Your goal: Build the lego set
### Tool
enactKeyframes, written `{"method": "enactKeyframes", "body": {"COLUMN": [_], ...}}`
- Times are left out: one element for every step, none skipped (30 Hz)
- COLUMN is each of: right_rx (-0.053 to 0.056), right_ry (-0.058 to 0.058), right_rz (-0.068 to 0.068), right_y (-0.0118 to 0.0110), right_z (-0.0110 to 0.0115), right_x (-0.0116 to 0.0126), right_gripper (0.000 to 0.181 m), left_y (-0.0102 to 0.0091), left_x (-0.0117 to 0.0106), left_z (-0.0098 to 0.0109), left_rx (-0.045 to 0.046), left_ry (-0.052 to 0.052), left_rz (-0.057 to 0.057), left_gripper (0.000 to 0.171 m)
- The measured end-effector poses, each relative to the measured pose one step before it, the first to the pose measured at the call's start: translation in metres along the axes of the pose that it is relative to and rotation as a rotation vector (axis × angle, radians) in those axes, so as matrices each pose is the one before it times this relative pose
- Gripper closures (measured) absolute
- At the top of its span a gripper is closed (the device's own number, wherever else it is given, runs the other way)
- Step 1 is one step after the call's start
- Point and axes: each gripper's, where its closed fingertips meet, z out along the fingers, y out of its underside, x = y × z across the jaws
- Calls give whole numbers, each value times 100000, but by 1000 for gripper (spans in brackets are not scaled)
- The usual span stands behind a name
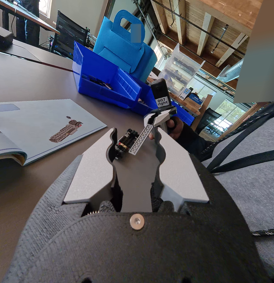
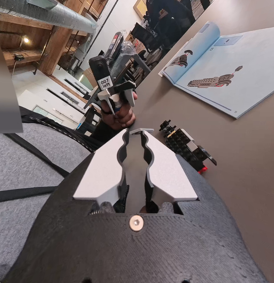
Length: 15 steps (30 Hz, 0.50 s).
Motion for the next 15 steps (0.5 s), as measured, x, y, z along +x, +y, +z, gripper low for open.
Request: {"method": "enactKeyframes", "body": {"right_rx": [-6,-66,-79,-19,-32,-123,-141,-159,-123,-28,12,6,7,-3,-18], "right_ry": [11,34,19,82,131,154,121,137,148,211,175,95,127,73,22], "right_rz": [84,125,69,45,42,-2,-30,-22,-27,47,136,133,136,119,132], "right_y": [-12,26,31,10,25,44,58,28,10,23,15,-6,-36,-16,0], "right_z": [27,43,75,86,84,36,10,43,64,66,49,22,5,65,49], "right_x": [17,28,36,29,37,3,-7,-8,18,52,46,5,13,5,-13], "right_gripper": [164,164,164,164,164,164,164,164,164,164,164,164,164,164,164], "left_y": [7,-1,-12,-12,-12,-15,-13,-11,-31,-36,-30,-37,-43,-34,-30], "left_x": [-5,-6,0,-7,1,14,12,10,18,20,17,27,23,26,15], "left_z": [1,0,3,-4,-14,-5,-17,-14,-18,-26,-25,-32,-30,-34,-36], "left_rx": [13,7,58,80,106,108,88,131,210,234,255,291,304,273,243], "left_ry": [-16,-44,-70,-15,-17,1,-3,18,62,78,77,145,152,133,85], "left_rz": [-33,3,55,44,36,95,98,98,124,110,78,47,2,39,105], "left_gripper": [123,124,123,123,123,123,123,123,123,123,123,123,124,124,124]}}
